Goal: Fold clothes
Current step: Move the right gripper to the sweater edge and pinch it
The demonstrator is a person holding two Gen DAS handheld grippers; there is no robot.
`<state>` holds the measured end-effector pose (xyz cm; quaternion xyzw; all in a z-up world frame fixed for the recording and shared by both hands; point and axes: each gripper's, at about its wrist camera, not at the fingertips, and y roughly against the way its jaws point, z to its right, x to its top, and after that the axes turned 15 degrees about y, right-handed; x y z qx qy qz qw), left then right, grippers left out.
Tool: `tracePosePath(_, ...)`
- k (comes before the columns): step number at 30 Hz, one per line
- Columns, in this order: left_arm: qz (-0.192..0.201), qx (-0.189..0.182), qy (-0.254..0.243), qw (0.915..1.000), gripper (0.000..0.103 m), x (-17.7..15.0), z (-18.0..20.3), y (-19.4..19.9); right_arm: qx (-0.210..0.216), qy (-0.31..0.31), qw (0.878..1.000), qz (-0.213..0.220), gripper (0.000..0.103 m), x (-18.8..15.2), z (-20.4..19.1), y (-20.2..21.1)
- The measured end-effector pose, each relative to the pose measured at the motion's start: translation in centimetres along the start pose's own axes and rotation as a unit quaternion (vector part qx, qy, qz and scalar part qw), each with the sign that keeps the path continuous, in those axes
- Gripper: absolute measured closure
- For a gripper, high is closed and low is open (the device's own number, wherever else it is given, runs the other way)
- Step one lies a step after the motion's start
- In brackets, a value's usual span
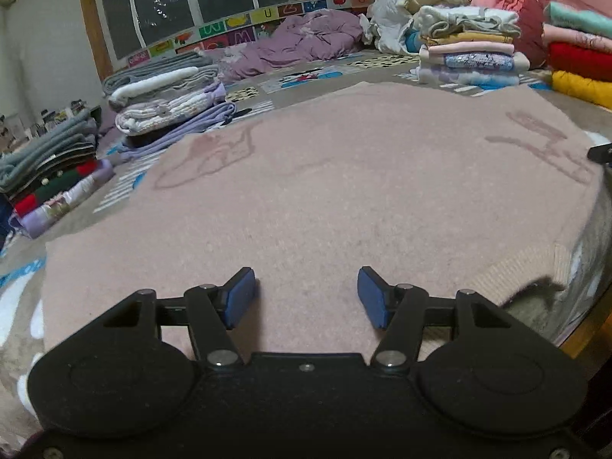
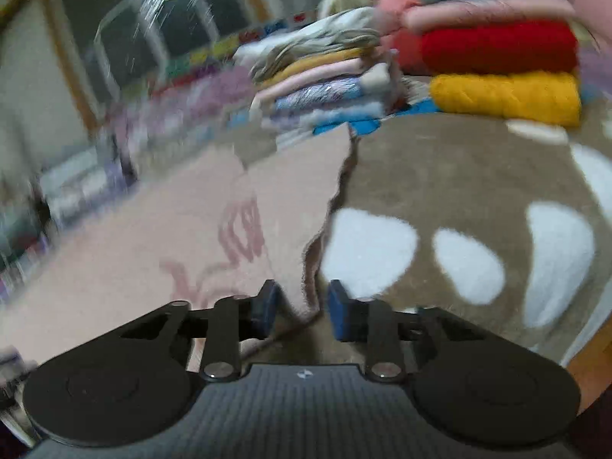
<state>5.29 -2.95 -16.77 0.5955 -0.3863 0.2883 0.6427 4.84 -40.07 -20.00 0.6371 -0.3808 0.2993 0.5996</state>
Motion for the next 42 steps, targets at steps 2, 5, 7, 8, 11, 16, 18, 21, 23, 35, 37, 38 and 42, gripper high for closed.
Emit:
tracePosePath(2, -0.004, -0.004, 0.01, 0.9999, 0.039, 0.2, -0.3, 0.0, -0.005, 0.001, 1.0, 0.002, 0.08, -0.2, 0.0, 0.3)
tracePosePath(5, -0.01, -0.009, 0.024, 0.9996, 0.038, 0.4, -0.8, -0.1, 0.008, -0.02, 1.0, 0.009, 0.076, -0.4, 0.4, 0.6)
tracePosePath(7, -0.013, -0.012, 0.029, 0.9994, 0.038, 0.5, -0.8, 0.1, 0.017, -0.035, 0.999, 0.014, 0.068, -0.5, 0.7, 0.8)
tracePosePath(8, -0.014, -0.013, 0.03, 0.9994, 0.038, 0.6, -0.7, 0.2, 0.022, -0.042, 0.999, 0.017, 0.067, -0.6, 0.8, 0.9)
tracePosePath(11, -0.022, -0.029, 0.047, 0.9982, 0.037, 1.3, -0.8, 0.5, 0.035, -0.064, 0.997, 0.024, 0.062, -0.7, 1.2, 1.3)
tracePosePath(16, -0.057, -0.061, 0.087, 0.9928, 0.037, 4.0, 0.1, -0.2, 0.059, -0.094, 0.993, 0.033, 0.056, -1.0, 1.7, 1.5)
tracePosePath(18, -0.063, -0.068, 0.083, 0.9922, 0.033, 5.2, 1.2, -0.8, 0.071, -0.1, 0.992, 0.032, 0.054, -1.1, 1.7, 1.3)
tracePosePath(21, -0.062, -0.082, 0.078, 0.9916, 0.031, 6.9, 3.7, -1.5, 0.084, -0.114, 0.989, 0.032, 0.054, -1.2, 1.8, 1.0)
tracePosePath(23, -0.065, -0.102, 0.072, 0.99, 0.031, 7.9, 5.3, -2.2, 0.095, -0.131, 0.986, 0.032, 0.054, -1.4, 2.0, 0.8)
tracePosePath(35, -0.084, -0.184, 0.109, 0.9733, 0.031, 14.1, 12.3, -6.4, 0.172, -0.392, 0.903, 0.045, 0.07, -5.9, 5.4, 0.1)
tracePosePath(37, -0.088, -0.183, 0.106, 0.9734, 0.031, 14.2, 12.9, -6.9, 0.18, -0.397, 0.899, 0.041, 0.069, -6.0, 5.1, -0.1)
tracePosePath(38, -0.09, -0.181, 0.103, 0.9738, 0.031, 14.3, 13.2, -7.3, 0.182, -0.392, 0.901, 0.042, 0.067, -5.7, 4.9, -0.4)
tracePosePath(42, -0.101, -0.176, 0.107, 0.9734, 0.031, 14.9, 14.1, -9.1, 0.19, -0.396, 0.897, 0.047, 0.069, -5.2, 4.6, -1.8)
